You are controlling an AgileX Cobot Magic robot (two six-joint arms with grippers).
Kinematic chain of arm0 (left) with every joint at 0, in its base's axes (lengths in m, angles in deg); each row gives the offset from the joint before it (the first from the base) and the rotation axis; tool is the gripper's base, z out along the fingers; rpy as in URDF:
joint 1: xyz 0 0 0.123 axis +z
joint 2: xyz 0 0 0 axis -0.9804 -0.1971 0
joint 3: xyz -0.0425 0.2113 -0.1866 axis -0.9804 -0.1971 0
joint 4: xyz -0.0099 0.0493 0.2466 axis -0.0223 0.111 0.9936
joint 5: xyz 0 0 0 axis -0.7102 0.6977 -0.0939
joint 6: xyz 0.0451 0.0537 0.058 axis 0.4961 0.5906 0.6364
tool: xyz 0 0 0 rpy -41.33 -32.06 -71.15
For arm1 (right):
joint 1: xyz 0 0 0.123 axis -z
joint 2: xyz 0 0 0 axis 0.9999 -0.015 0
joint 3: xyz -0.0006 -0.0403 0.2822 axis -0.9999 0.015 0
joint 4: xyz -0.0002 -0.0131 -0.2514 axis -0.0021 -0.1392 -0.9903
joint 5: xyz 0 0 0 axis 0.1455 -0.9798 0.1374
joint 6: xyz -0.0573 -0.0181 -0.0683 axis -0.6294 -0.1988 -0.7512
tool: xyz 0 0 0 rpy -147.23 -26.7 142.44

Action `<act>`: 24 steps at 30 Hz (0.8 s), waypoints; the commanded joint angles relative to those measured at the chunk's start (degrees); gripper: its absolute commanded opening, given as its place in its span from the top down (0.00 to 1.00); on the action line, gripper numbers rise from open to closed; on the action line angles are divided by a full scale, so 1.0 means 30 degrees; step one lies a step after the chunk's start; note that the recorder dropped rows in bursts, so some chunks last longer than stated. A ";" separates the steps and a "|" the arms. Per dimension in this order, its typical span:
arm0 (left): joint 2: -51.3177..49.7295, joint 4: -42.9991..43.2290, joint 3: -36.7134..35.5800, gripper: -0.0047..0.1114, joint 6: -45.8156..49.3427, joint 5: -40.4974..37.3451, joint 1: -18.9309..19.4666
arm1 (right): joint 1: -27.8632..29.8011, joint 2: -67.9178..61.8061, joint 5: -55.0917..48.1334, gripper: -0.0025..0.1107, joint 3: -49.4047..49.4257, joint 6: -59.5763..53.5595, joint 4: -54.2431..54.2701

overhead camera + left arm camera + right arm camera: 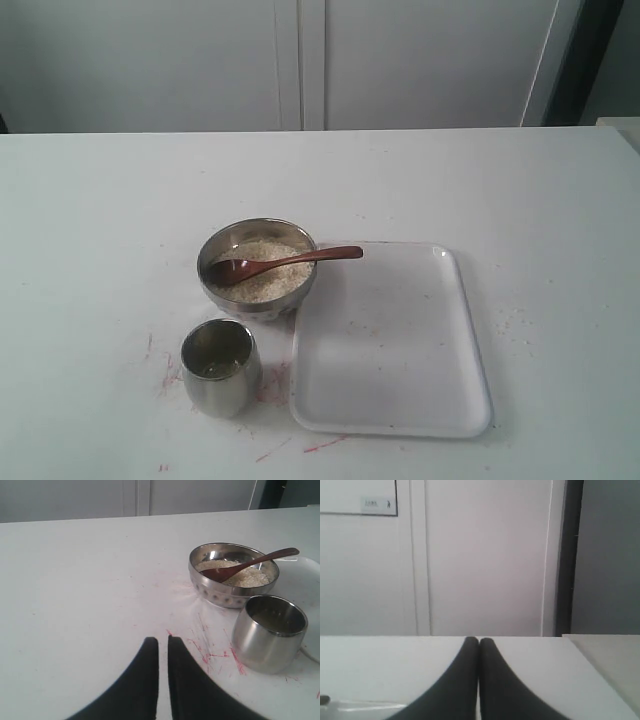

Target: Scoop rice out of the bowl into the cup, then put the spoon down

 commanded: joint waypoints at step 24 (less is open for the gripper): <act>-0.0014 -0.0197 0.0120 0.84 -0.0035 0.0075 -0.0020 | -0.0013 -0.6969 -1.5869 0.98 -1.3363 -0.4515 0.8149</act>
